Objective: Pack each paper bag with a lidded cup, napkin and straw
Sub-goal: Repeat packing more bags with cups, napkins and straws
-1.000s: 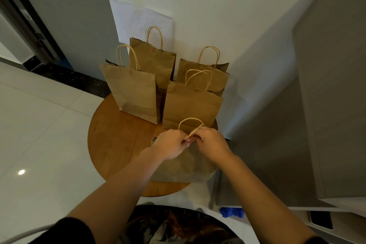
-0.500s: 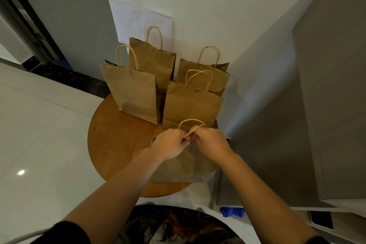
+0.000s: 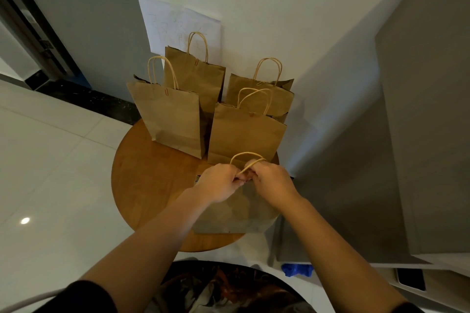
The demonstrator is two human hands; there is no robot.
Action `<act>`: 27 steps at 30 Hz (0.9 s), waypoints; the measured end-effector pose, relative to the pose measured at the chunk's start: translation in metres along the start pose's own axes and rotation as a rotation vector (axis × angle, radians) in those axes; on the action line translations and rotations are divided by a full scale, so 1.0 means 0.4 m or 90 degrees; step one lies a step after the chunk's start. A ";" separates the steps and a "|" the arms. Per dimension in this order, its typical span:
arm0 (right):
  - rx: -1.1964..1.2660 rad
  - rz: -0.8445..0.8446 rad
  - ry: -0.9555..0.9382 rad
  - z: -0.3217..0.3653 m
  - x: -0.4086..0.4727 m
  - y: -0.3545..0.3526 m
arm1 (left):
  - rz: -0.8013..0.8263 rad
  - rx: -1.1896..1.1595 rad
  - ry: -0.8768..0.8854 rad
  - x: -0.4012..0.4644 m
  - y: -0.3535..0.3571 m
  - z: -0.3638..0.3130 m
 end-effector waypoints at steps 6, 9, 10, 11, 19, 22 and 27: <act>-0.070 -0.015 -0.051 0.017 0.000 0.009 | -0.035 -0.022 -0.011 -0.002 -0.013 0.002; -0.077 -0.025 -0.051 0.016 -0.003 0.016 | -0.031 -0.037 -0.015 -0.003 -0.009 0.005; -0.070 -0.026 -0.043 0.013 -0.004 0.017 | -0.032 -0.041 -0.013 -0.004 -0.009 0.005; -0.058 -0.027 -0.036 0.009 -0.005 0.016 | -0.034 -0.044 -0.012 -0.005 -0.010 0.005; -0.075 -0.049 -0.057 0.007 -0.004 0.025 | -0.034 -0.039 -0.015 -0.005 -0.005 0.013; -0.039 -0.104 -0.066 -0.004 -0.010 0.030 | -0.041 -0.049 -0.020 -0.002 -0.008 0.017; -0.030 -0.139 -0.038 -0.042 -0.042 0.084 | -0.045 -0.020 -0.018 0.003 -0.006 0.007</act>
Point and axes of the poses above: each hand's wrist, its own x-axis towards the middle knuckle, its own y-axis out of the palm, z = x × y, the point moved 7 cm from there along x, towards the middle knuckle, and after that the axes turned 10 degrees about y, right-handed, at the moved point
